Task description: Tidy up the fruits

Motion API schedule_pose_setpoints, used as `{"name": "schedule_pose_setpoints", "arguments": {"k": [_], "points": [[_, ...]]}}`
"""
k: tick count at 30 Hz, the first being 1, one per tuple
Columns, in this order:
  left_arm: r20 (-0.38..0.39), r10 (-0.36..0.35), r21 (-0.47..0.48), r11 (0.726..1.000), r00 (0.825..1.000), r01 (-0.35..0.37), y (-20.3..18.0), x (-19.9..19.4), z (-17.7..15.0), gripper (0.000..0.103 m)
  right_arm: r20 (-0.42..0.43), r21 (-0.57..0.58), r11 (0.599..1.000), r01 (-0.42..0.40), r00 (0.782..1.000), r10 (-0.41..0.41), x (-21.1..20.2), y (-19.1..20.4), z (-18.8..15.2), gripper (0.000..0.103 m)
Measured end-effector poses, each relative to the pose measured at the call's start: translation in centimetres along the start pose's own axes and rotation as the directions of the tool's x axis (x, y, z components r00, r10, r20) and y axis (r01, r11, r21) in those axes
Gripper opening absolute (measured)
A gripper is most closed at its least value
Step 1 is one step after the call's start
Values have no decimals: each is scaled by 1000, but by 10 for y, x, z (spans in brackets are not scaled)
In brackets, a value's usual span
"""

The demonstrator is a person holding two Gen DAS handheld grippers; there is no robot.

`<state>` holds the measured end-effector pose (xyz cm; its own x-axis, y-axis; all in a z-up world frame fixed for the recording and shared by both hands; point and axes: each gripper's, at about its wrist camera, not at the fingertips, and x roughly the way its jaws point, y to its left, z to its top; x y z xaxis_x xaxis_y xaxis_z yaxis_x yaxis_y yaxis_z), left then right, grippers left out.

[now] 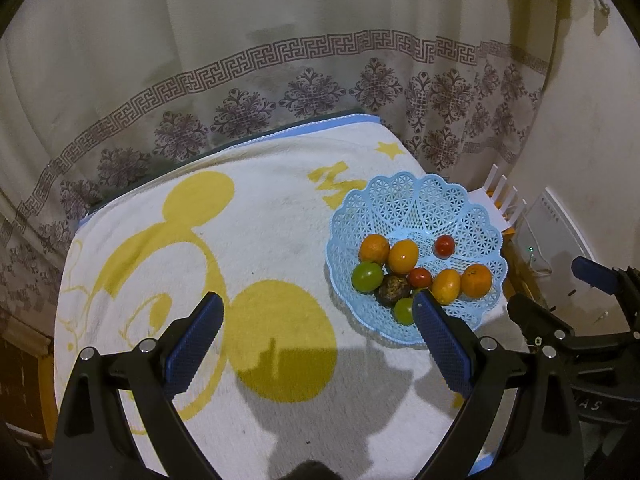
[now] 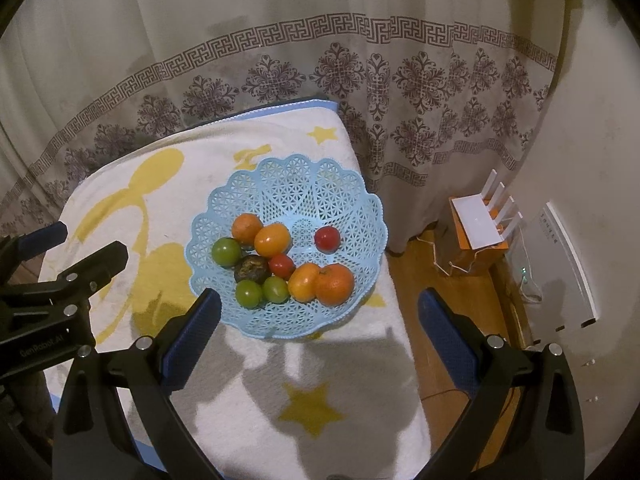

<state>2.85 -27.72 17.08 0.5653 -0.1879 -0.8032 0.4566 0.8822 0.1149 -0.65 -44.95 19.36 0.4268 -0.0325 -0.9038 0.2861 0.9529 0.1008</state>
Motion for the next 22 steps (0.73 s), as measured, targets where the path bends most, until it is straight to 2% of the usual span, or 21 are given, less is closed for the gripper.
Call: {"name": "schedule_pose_setpoints", "arguments": {"k": [14,22], "points": [[0,1,6,1000,1000,-1,4,3,1,95,-12,-13,1000,2,1000,-2,7,8,1,100],[-40,-1,-41,999,999,-1,20,13,-4,94,-31,-27,1000,10,999,-10,11,17,1,100]]}}
